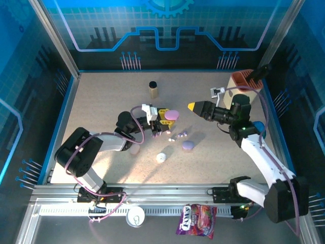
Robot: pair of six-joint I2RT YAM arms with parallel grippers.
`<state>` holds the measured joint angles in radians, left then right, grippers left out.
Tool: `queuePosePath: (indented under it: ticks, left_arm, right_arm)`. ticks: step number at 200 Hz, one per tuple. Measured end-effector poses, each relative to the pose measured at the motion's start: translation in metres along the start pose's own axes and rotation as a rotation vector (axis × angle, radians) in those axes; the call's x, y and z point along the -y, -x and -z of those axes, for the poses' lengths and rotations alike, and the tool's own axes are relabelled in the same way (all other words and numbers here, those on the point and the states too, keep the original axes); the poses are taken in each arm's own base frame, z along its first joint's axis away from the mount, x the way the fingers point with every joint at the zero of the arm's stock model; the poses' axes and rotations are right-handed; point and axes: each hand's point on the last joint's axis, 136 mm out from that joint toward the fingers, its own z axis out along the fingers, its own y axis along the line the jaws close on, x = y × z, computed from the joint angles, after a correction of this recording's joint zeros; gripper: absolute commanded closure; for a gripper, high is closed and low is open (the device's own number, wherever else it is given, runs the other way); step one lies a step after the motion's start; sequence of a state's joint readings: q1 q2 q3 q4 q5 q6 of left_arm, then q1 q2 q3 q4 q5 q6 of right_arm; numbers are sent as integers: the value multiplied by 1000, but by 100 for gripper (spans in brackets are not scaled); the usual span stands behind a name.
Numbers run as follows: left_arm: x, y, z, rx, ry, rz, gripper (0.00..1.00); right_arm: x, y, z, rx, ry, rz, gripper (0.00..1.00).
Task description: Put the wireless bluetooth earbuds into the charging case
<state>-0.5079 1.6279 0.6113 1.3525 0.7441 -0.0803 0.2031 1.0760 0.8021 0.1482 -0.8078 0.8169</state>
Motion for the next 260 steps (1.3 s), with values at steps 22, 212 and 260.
queuePosePath:
  ticks: [22,212,260]
  left_arm:
    - [6,-4,2,-18,-22,15,63]
    - [17,-10,5,-46,-78,78,63]
    - [21,-10,6,-46,-97,59,63]
  right_arm:
    - [-33,-11,-2,-57,-7,302,1]
    - [7,-34,-37,-293,-265,836,0]
    - [10,-13,-32,-214,-305,785,0]
